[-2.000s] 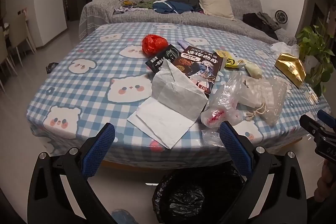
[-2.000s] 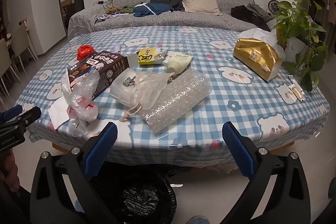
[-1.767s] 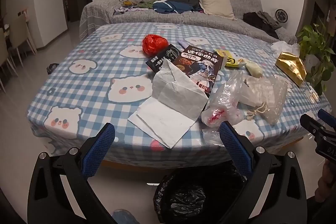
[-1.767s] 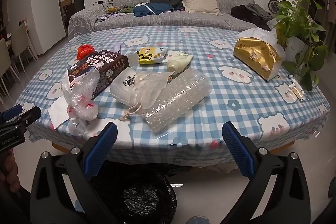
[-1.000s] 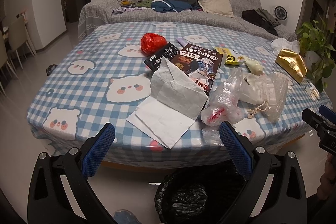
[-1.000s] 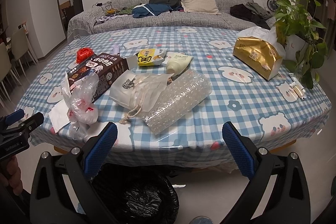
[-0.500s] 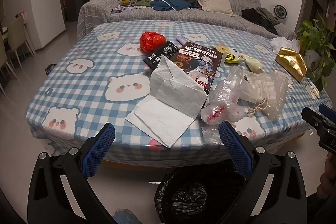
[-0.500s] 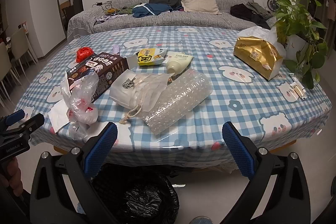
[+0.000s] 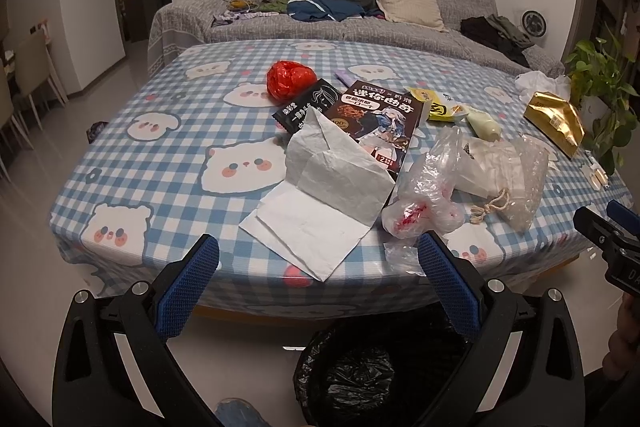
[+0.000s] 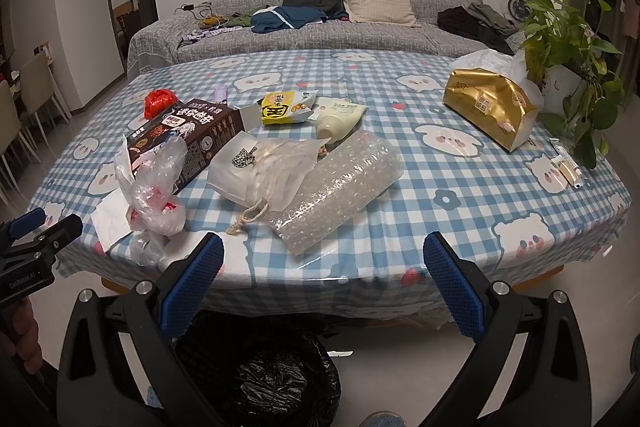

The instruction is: Collect trash

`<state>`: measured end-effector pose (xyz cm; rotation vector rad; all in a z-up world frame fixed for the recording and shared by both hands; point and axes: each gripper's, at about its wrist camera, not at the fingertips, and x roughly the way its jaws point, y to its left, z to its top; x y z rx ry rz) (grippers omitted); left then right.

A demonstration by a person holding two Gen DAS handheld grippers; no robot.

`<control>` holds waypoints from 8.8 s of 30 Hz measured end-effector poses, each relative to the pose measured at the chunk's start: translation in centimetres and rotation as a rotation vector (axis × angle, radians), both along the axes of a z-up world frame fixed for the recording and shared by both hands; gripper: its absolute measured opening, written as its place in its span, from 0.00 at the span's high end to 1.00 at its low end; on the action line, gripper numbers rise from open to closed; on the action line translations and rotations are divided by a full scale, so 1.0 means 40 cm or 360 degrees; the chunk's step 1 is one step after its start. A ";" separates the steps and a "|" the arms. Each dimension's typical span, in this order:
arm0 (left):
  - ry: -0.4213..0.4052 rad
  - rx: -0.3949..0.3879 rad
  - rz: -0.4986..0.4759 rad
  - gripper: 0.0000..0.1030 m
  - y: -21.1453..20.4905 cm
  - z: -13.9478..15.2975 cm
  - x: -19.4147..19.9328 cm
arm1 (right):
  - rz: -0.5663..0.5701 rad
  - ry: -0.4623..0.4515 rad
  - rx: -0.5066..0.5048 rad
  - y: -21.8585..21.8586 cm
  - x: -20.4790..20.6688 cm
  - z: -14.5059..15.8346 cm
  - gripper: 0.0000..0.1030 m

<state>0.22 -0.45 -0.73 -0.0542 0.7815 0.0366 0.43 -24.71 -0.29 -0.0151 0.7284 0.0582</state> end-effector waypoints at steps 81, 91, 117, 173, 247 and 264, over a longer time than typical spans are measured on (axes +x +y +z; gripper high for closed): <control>0.0373 -0.0064 0.0003 0.97 0.056 -0.113 0.228 | -0.0235 0.0418 0.0292 -0.106 0.305 -0.098 0.73; 0.0341 -0.0084 0.0022 0.97 0.062 -0.086 0.200 | -0.0249 0.0361 0.0276 -0.122 0.267 -0.065 0.77; 0.0239 -0.0118 0.0012 0.97 0.043 -0.016 0.054 | -0.0181 0.0242 0.0260 -0.110 0.108 -0.007 0.78; 0.0230 -0.0157 -0.0020 0.97 0.001 -0.063 -0.269 | 0.0091 0.0233 0.0171 0.051 -0.209 -0.072 0.79; 0.0526 -0.0183 0.0094 0.97 0.128 -0.397 -0.195 | 0.0226 0.0565 -0.0055 0.251 -0.099 -0.414 0.34; 0.0495 -0.0169 -0.0050 0.97 -0.011 -0.359 -0.146 | 0.0082 0.0454 -0.0045 0.115 -0.102 -0.367 0.09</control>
